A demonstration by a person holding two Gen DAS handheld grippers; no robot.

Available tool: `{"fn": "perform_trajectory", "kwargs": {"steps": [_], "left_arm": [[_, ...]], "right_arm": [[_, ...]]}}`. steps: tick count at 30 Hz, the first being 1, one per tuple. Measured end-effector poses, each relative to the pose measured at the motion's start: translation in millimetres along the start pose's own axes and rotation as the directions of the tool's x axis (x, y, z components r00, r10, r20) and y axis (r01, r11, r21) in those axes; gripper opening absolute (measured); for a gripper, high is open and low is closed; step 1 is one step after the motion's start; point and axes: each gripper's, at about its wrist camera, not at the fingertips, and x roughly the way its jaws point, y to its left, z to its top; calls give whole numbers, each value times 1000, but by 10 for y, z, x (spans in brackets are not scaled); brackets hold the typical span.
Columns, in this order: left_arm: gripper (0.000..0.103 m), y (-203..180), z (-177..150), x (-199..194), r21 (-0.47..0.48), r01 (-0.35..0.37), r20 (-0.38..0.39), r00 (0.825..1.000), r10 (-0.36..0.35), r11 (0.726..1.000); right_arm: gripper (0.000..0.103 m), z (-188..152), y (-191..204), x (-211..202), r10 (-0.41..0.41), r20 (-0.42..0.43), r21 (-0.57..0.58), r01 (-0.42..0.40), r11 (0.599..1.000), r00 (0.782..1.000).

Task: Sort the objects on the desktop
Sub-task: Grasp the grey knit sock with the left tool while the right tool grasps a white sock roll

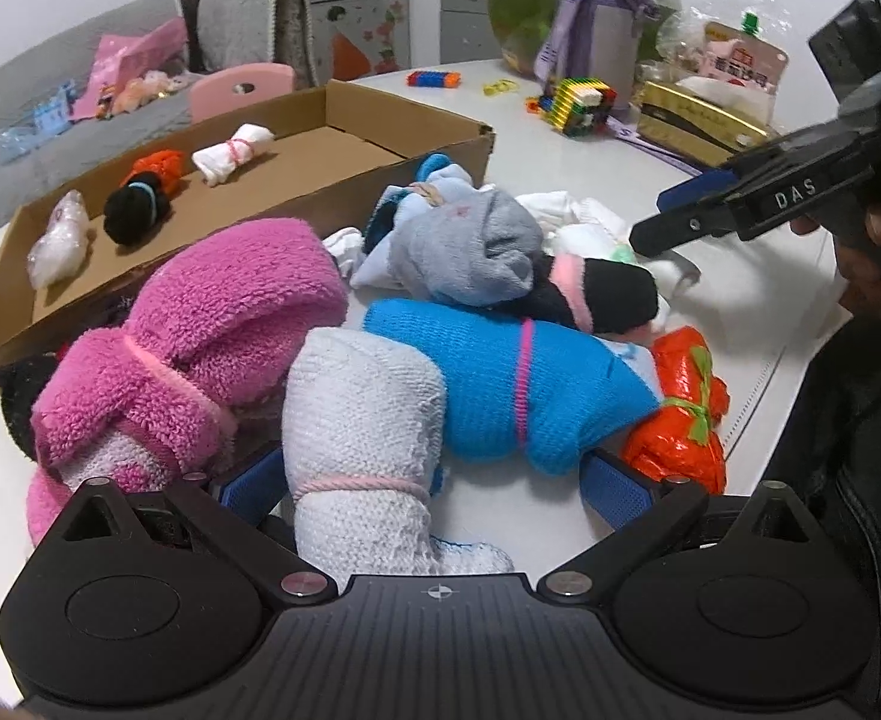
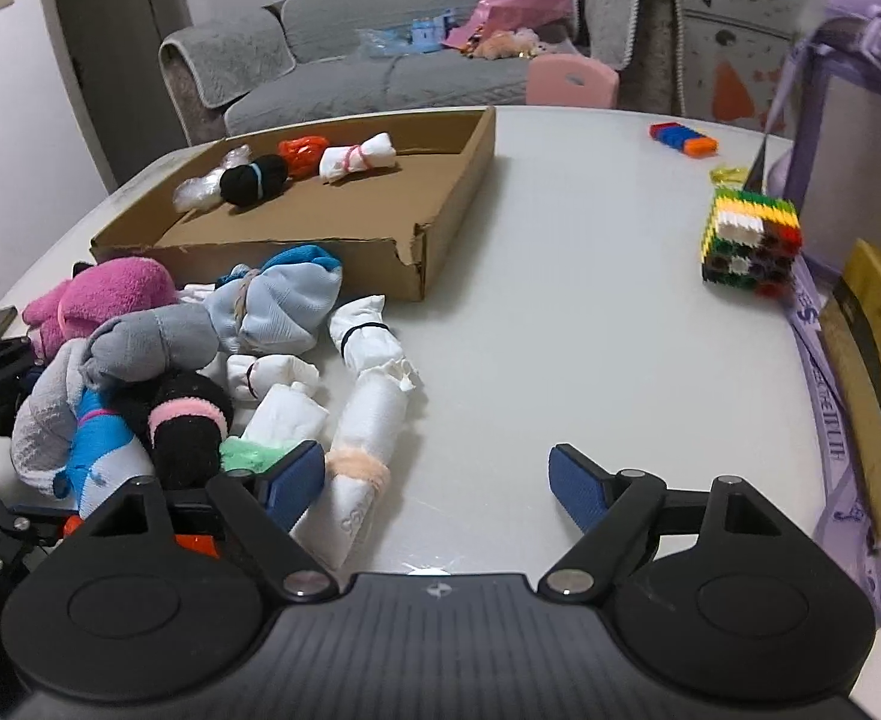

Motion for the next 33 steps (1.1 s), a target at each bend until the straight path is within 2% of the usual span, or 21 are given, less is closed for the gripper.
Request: {"fn": "perform_trajectory", "kwargs": {"steps": [4, 6, 8, 11, 16, 18, 20, 23, 28, 33], "left_arm": [[103, 21, 9, -3, -1, -11, -8, 1000, 11, 1000], [103, 41, 6, -11, -10, -16, -11, 1000, 15, 1000], [103, 60, -12, -23, -19, -14, -10, 1000, 14, 1000], [102, 90, -38, -44, -34, -3, -3, 1000, 3, 999], [96, 112, -32, -63, -63, -8, 8, 1000, 9, 998], [87, 91, -32, -80, -54, -25, 14, 1000, 26, 998], [56, 96, -20, -124, -64, -14, 27, 1000, 16, 998], [46, 92, 1, -145, -67, -9, 11, 1000, 10, 998], [45, 58, -27, -210, -58, -7, 7, 1000, 8, 998], [45, 105, -15, -331, -45, -20, 15, 1000, 21, 999]], "right_arm": [[76, 2, 176, 82, -5, -12, -70, 4, 998, 1000], [71, -18, 284, 153, -29, -26, -123, 25, 992, 999], [59, -44, 362, 172, -45, -17, -169, 42, 985, 999], [44, -46, 345, 142, -40, -9, -168, 37, 985, 999], [26, -53, 191, 64, -59, -10, -134, 57, 989, 998], [24, -56, 164, 47, -62, -12, -129, 60, 990, 998], [24, -54, 171, 49, -57, -11, -132, 55, 990, 998], [24, -46, 190, 38, -41, -4, -125, 40, 991, 999], [24, -51, 178, -49, -2, 2, -105, 2, 995, 1000], [24, 12, -68, -191, 91, 20, 4, -91, 996, 996]]}}
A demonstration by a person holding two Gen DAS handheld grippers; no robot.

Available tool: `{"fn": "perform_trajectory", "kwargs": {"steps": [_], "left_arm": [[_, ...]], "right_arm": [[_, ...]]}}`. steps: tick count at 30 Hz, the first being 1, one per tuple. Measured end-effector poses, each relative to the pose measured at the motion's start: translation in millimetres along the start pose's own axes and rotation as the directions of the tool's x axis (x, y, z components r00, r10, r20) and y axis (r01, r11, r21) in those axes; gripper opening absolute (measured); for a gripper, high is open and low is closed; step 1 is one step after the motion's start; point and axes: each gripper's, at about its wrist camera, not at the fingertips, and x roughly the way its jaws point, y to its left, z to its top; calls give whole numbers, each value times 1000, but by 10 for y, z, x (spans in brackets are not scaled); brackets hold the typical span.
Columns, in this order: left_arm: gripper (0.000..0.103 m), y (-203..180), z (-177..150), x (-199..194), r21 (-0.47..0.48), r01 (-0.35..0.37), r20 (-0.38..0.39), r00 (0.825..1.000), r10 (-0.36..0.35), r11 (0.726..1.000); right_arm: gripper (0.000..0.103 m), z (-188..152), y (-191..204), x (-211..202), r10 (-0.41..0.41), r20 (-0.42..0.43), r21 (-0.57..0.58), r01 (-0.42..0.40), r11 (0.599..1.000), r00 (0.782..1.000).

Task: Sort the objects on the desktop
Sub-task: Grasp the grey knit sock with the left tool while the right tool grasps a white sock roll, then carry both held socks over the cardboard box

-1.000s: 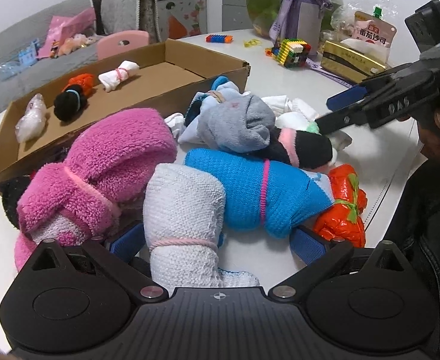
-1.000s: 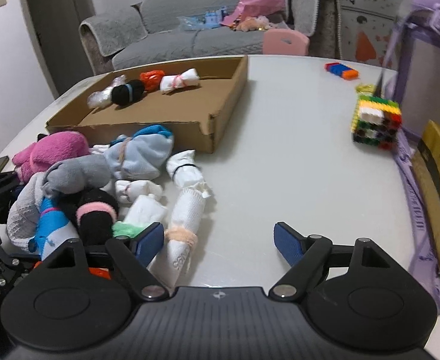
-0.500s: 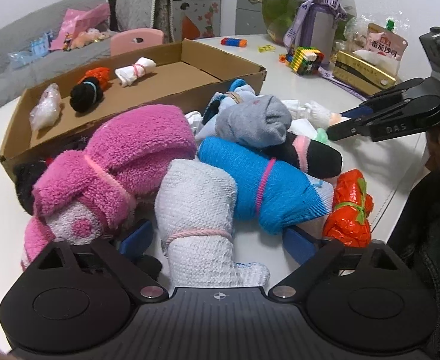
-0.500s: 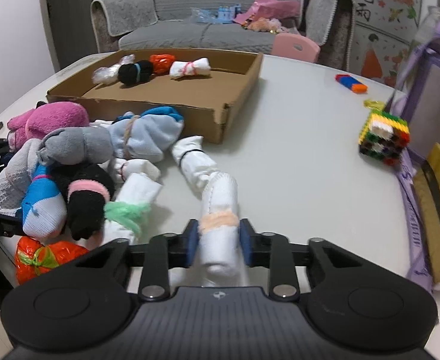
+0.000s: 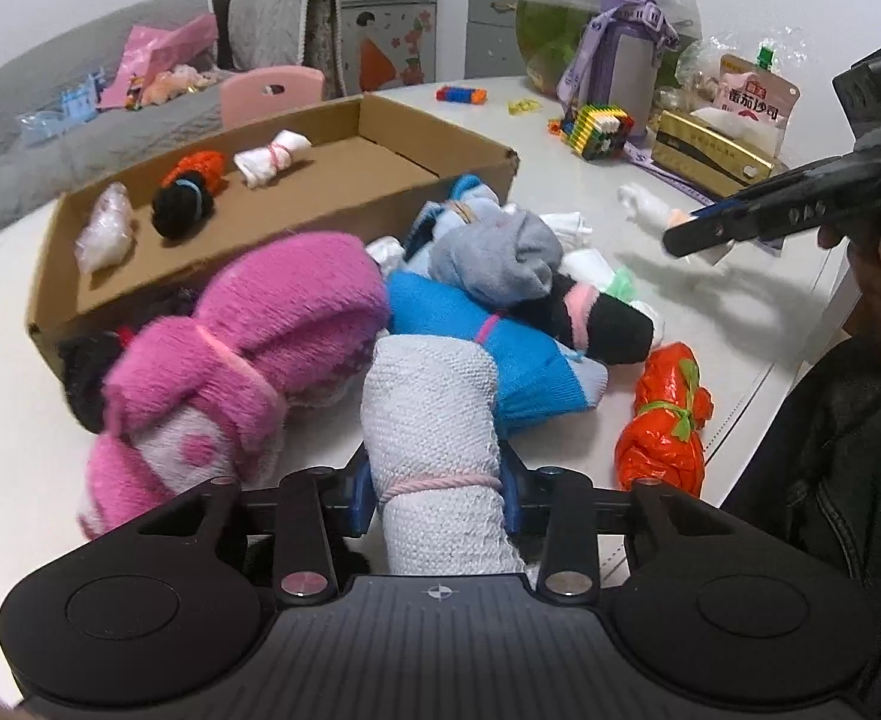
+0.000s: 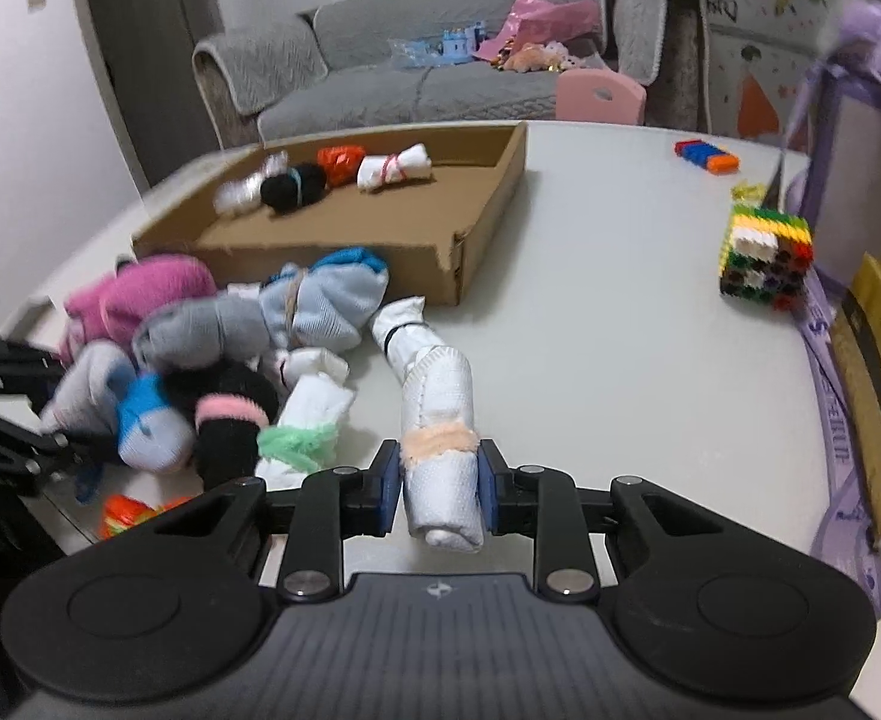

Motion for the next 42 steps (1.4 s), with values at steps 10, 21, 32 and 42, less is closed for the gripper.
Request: {"fn": "perform_trajectory", "kwargs": {"steps": [10, 21, 32, 42], "left_arm": [[45, 166, 306, -316, 45, -77, 45, 996, 75, 996], [45, 476, 857, -515, 23, -154, 148, 978, 149, 988], [45, 674, 1309, -477, 19, -173, 200, 966, 166, 985], [45, 886, 1622, -127, 25, -177, 173, 970, 170, 984]], "right_arm": [[24, 304, -361, -312, 131, 110, 135, -145, 980, 985], [24, 882, -354, -450, 200, 194, 100, -222, 970, 960], [24, 1409, -152, -301, 269, 204, 24, -279, 960, 941], [24, 1673, -86, 96, 302, 164, 23, -310, 951, 939]]}}
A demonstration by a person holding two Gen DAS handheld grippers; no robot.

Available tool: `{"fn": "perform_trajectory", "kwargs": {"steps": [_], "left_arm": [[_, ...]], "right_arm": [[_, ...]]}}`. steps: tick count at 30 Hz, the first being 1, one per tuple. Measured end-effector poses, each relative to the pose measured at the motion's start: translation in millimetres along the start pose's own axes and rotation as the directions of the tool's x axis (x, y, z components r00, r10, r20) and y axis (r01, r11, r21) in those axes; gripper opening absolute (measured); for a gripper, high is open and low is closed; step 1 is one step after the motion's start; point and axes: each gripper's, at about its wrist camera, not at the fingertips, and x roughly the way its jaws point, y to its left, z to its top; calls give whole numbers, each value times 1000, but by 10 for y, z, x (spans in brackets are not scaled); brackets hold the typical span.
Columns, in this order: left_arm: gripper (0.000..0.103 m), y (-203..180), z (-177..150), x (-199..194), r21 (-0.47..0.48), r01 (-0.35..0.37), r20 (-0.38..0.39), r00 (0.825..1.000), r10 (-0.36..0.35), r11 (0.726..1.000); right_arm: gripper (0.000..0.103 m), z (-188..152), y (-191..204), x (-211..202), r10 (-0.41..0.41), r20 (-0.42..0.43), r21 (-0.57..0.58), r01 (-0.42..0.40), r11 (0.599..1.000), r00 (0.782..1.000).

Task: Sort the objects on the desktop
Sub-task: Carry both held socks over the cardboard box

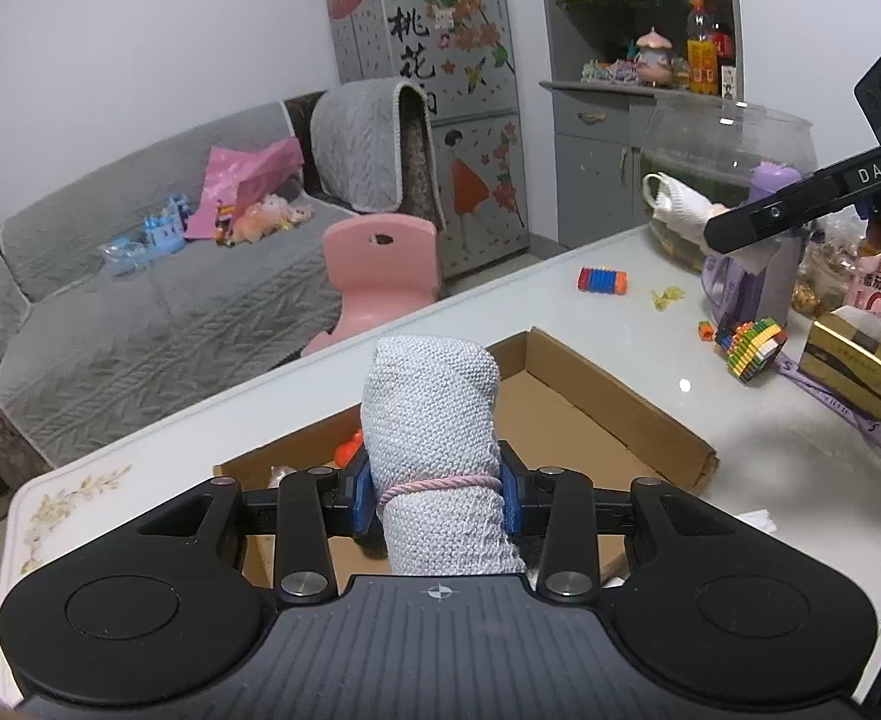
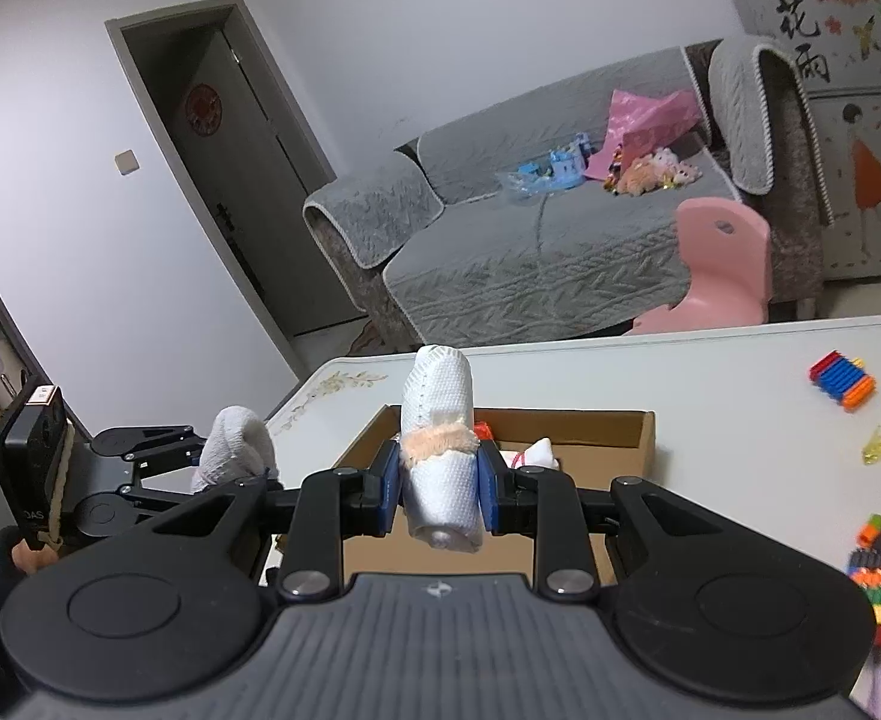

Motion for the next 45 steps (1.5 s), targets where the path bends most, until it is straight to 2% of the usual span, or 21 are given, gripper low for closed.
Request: {"fn": "perform_trajectory", "kwargs": {"steps": [12, 23, 31, 35, 41, 45], "left_arm": [[45, 9, 134, 608, 1, 44, -72, 996, -44, 999], [45, -125, 128, 1058, 9, 80, -129, 989, -78, 997], [45, -228, 126, 1415, -26, 118, -163, 979, -121, 993], [45, -289, 101, 1640, -37, 135, -190, 972, -139, 990], [46, -353, 42, 1908, -41, 145, -227, 962, -151, 989], [46, -368, -10, 2003, -40, 140, -241, 960, -146, 989]], "right_arm": [[24, 75, -169, 445, -24, -56, 48, 27, 998, 998], [24, 88, -348, 737, -84, -102, 68, 92, 993, 991], [24, 106, -418, 983, -154, -149, 40, 162, 986, 977], [24, 122, -392, 1193, -211, -185, -17, 211, 977, 960], [24, 10, -341, 1514, -323, -243, -110, 305, 946, 915], [24, -47, -321, 1623, -374, -254, -160, 342, 926, 892]]}}
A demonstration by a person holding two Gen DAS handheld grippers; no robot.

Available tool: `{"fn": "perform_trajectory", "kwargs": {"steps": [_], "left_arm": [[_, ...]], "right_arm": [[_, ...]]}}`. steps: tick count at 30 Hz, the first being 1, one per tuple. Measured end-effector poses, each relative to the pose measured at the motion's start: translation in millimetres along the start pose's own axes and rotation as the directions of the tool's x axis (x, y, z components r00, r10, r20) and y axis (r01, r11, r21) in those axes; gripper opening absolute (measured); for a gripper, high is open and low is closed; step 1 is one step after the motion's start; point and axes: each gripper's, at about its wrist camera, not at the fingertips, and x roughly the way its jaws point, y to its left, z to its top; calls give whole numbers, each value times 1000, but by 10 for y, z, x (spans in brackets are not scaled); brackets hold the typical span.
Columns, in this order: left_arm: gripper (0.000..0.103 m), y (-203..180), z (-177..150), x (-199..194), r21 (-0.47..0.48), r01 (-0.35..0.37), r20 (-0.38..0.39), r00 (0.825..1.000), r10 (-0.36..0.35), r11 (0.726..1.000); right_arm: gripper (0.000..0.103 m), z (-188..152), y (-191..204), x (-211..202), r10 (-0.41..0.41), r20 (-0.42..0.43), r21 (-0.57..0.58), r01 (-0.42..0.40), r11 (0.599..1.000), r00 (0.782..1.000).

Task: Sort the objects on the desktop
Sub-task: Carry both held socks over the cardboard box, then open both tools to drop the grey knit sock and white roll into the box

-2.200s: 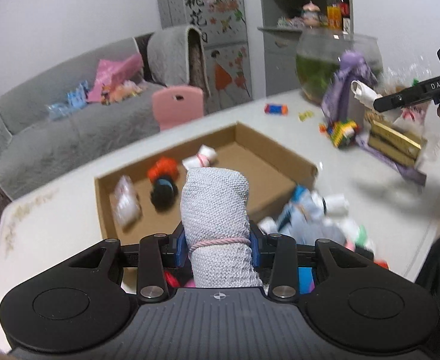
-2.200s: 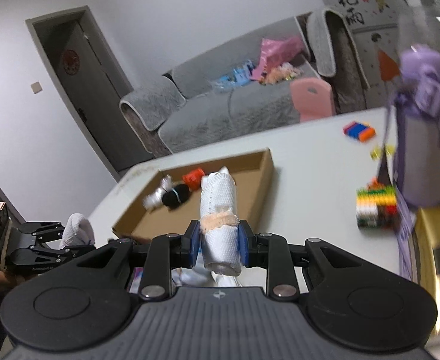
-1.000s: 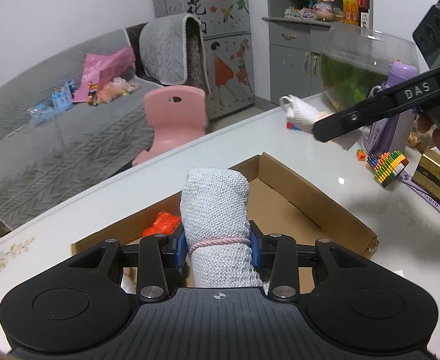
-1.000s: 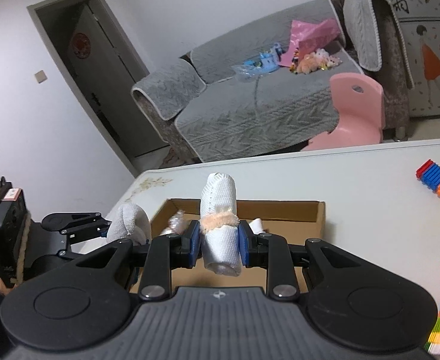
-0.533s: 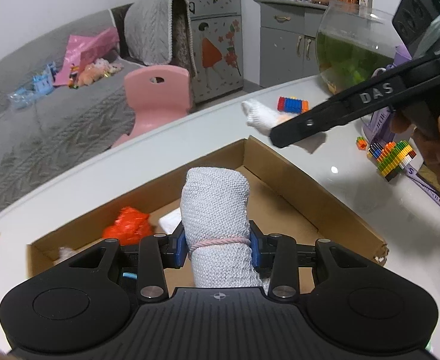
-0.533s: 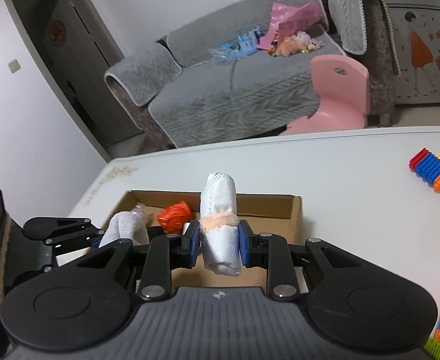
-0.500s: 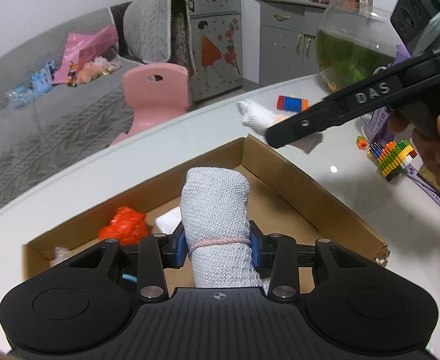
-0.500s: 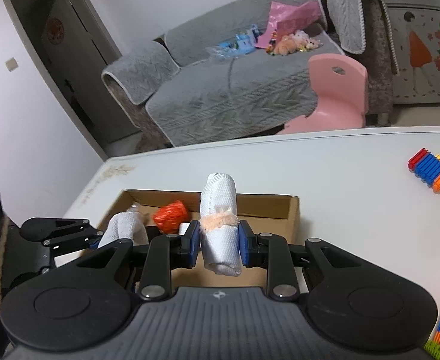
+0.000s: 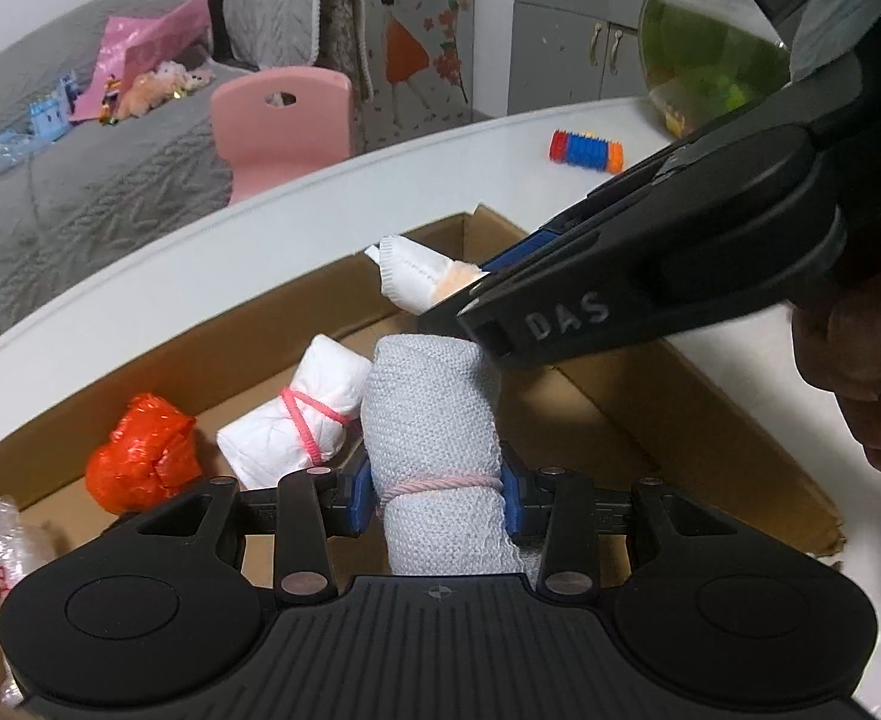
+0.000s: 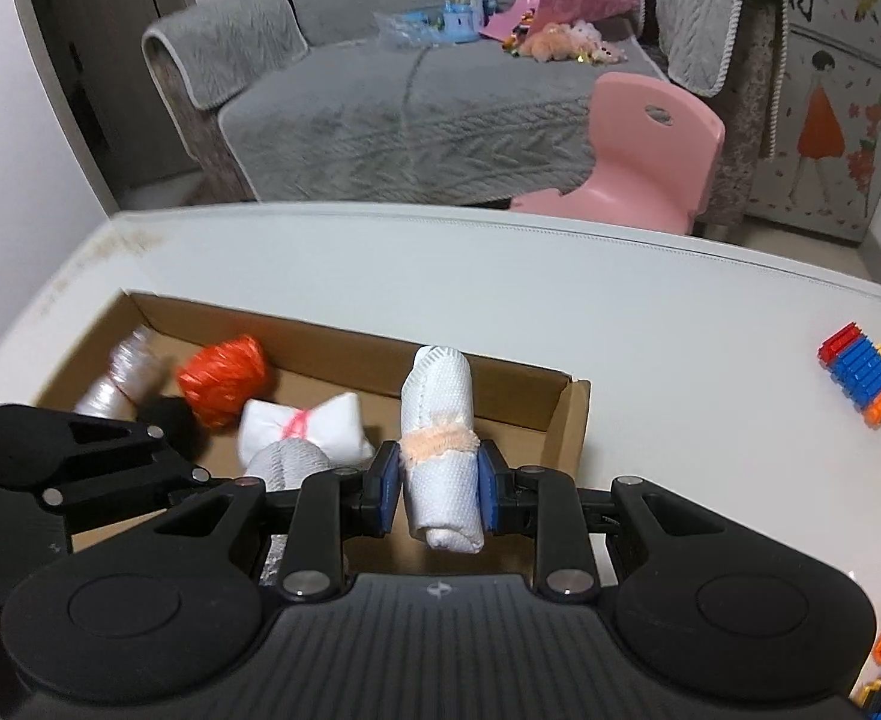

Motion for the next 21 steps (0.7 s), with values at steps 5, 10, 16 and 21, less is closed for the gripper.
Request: {"fn": "perform_trajectory", "kwargs": {"steps": [5, 10, 16, 21], "left_arm": [[51, 29, 17, 57, -22, -13, 1, 1000, 13, 1000], [89, 27, 27, 23, -20, -41, 20, 999, 41, 999], [97, 7, 14, -83, 12, -90, 29, 996, 90, 996], [98, 21, -36, -453, 0, -87, 83, 993, 87, 996]], "right_arm": [[24, -32, 26, 102, -32, -17, -23, 31, 999, 999], [31, -11, 74, 101, -49, -3, -28, 49, 998, 999], [52, -11, 63, -137, -28, 64, 5, 28, 1000, 998], [53, -29, 67, -517, -4, 134, 21, 1, 1000, 991]]}}
